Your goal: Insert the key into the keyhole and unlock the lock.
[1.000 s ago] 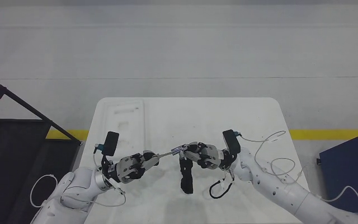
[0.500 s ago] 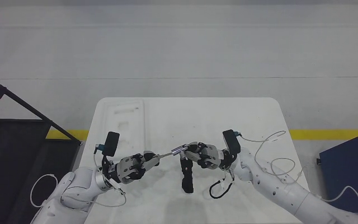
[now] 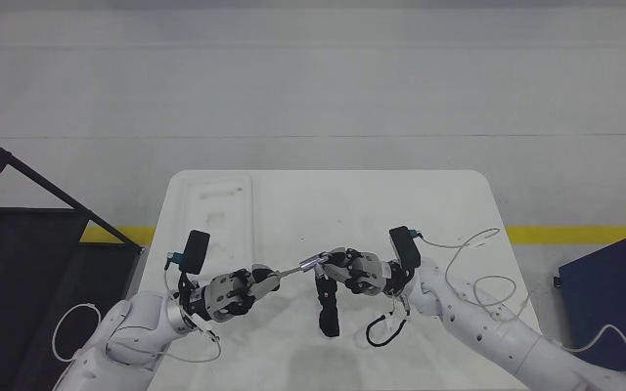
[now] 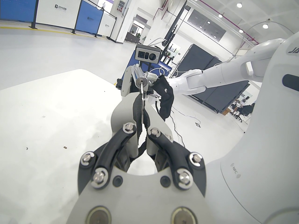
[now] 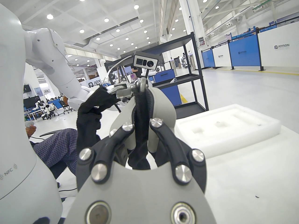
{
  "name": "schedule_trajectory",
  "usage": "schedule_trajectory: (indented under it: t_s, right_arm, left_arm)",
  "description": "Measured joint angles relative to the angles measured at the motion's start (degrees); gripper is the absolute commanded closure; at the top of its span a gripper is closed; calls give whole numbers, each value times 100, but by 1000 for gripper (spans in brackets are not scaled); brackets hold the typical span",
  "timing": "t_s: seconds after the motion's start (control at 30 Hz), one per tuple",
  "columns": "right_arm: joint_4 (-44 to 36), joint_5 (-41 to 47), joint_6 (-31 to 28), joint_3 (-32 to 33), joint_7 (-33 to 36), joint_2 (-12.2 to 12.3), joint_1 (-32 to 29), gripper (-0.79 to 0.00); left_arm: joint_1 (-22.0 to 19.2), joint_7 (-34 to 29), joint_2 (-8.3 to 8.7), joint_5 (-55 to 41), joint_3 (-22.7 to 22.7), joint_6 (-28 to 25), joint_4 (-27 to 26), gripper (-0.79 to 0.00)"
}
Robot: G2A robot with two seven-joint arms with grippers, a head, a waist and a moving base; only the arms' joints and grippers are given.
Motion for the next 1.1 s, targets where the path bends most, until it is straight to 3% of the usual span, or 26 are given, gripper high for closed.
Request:
schedule_trajectory:
  t_s: [0.67, 1.1]
  right_arm:
    - [0, 0, 0, 0, 0, 0, 0, 0]
    - [0, 0, 0, 0, 0, 0, 0, 0]
  left_arm:
    - [7, 88, 14, 340, 16, 112, -123, 0]
    - [-27, -392, 105, 508, -201, 152, -225, 0]
